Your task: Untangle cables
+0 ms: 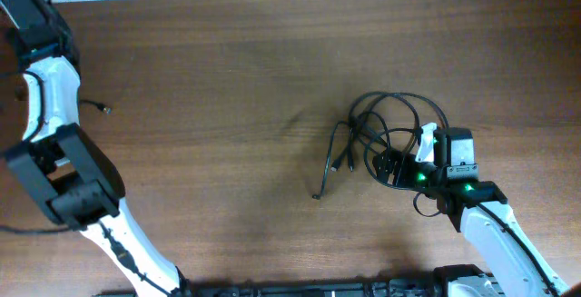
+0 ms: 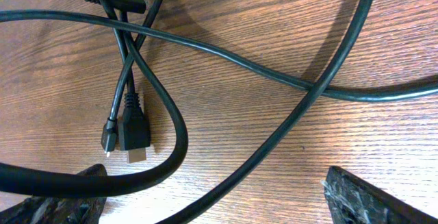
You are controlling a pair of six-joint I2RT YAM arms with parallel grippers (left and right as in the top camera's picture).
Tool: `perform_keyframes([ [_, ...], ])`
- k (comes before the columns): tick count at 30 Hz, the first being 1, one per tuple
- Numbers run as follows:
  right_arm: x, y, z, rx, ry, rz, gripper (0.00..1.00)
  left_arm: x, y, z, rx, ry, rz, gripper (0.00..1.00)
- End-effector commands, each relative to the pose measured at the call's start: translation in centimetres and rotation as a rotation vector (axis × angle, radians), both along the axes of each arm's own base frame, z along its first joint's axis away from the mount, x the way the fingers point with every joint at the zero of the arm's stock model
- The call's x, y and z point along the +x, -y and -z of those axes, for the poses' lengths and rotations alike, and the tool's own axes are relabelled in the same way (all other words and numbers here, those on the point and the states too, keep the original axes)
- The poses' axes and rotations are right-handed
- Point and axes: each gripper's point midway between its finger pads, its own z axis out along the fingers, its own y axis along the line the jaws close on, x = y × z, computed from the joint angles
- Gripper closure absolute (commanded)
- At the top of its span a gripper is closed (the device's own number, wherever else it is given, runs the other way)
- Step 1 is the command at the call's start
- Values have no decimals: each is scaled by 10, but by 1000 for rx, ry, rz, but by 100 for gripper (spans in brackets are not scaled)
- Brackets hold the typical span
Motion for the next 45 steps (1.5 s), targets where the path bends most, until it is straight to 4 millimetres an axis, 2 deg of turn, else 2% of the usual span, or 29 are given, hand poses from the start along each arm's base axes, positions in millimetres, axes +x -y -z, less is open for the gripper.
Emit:
perform_keyframes([
  [1, 1, 1, 0, 1, 1, -3, 1, -5, -20, 5, -5, -19, -26, 100],
  [5, 1, 1, 0, 1, 1, -3, 1, 13, -18, -61, 5, 86, 32, 100],
  [7, 1, 1, 0, 1, 1, -3, 1, 19, -18, -110, 42, 177, 48, 100],
  [10, 1, 1, 0, 1, 1, -3, 1, 19, -17, -196, 124, 341, 53, 100],
  [12, 1, 1, 0, 1, 1, -3, 1, 13, -16, -238, 169, 431, 53, 100],
  [14, 1, 1, 0, 1, 1, -3, 1, 9, -17, -265, 207, 504, 49, 100],
  [15, 1, 1, 0, 1, 1, -3, 1, 8, -18, -269, 213, 515, 48, 100],
  [16, 1, 1, 0, 1, 1, -3, 1, 8, -18, -268, 212, 512, 48, 100],
  [19, 1, 1, 0, 1, 1, -3, 1, 12, -18, -219, 95, 399, 28, 100],
  [23, 1, 1, 0, 1, 1, -3, 1, 17, -18, -134, -128, 287, -42, 100],
  [26, 1, 1, 0, 1, 1, -3, 1, 33, -17, -57, -220, 169, -25, 100],
  [29, 1, 1, 0, 1, 1, -3, 1, 37, -18, 5, -269, 66, -37, 100],
  [30, 1, 1, 0, 1, 1, -3, 1, 37, -18, 18, -277, 47, -41, 100],
  [35, 1, 1, 0, 1, 1, -3, 1, 30, -15, 46, -311, -28, -53, 100],
  [39, 1, 1, 0, 1, 1, -3, 1, 17, -8, 62, -346, -107, -64, 89],
  [42, 1, 1, 0, 1, 1, -3, 1, 15, -8, 55, -345, -105, -64, 65],
  [44, 1, 1, 0, 1, 1, -3, 1, 16, -8, 39, -335, -81, -61, 47],
  [45, 1, 1, 0, 1, 1, -3, 1, 16, -8, 29, -327, -65, -58, 34],
])
